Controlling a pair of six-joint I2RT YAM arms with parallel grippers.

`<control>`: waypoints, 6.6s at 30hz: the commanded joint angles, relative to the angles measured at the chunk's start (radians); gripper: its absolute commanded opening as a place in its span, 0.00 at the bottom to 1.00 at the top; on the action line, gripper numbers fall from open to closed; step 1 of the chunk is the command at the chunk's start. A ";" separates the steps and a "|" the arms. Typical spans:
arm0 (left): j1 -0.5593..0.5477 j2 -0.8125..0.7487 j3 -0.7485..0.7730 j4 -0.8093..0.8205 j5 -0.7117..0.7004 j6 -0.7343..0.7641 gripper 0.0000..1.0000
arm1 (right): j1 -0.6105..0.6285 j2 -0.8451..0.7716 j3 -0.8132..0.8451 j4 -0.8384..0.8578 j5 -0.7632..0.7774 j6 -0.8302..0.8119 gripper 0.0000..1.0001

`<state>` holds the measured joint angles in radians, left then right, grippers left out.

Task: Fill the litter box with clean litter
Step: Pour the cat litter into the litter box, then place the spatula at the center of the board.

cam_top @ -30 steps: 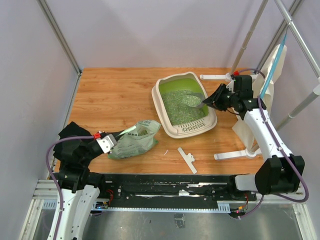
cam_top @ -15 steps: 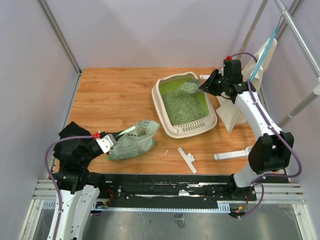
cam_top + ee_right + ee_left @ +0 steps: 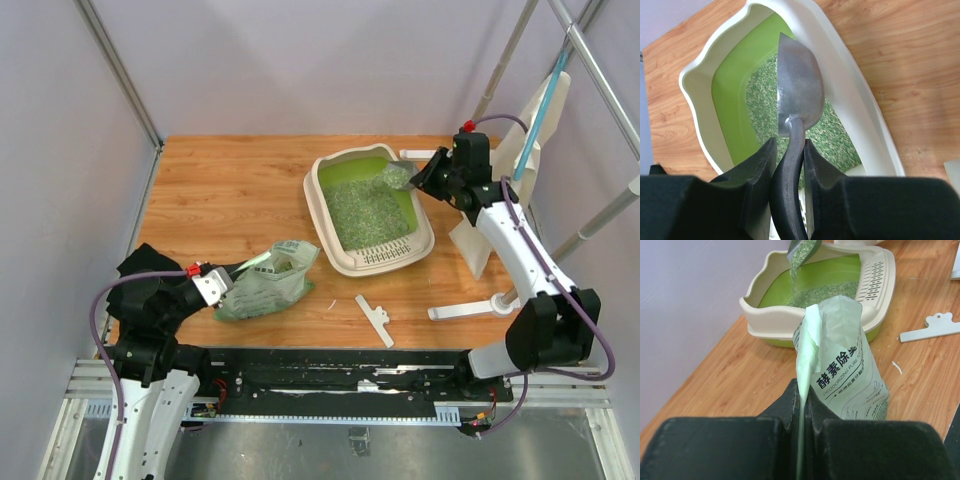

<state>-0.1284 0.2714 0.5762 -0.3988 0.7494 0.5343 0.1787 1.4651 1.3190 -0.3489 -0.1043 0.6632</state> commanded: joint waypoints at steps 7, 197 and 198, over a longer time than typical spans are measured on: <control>-0.004 0.000 0.048 0.210 0.028 0.014 0.01 | 0.001 -0.240 -0.159 -0.058 0.048 -0.074 0.01; -0.004 -0.018 -0.054 0.440 -0.145 -0.157 0.00 | 0.714 -0.282 -0.461 -0.072 -0.022 -0.142 0.67; -0.004 -0.018 -0.056 0.443 -0.141 -0.156 0.00 | 0.714 -0.282 -0.444 -0.071 -0.016 -0.172 0.67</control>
<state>-0.1287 0.2718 0.4774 -0.2115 0.5812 0.3756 0.8818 1.1946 0.8104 -0.3679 -0.1917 0.6277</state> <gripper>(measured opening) 0.039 0.669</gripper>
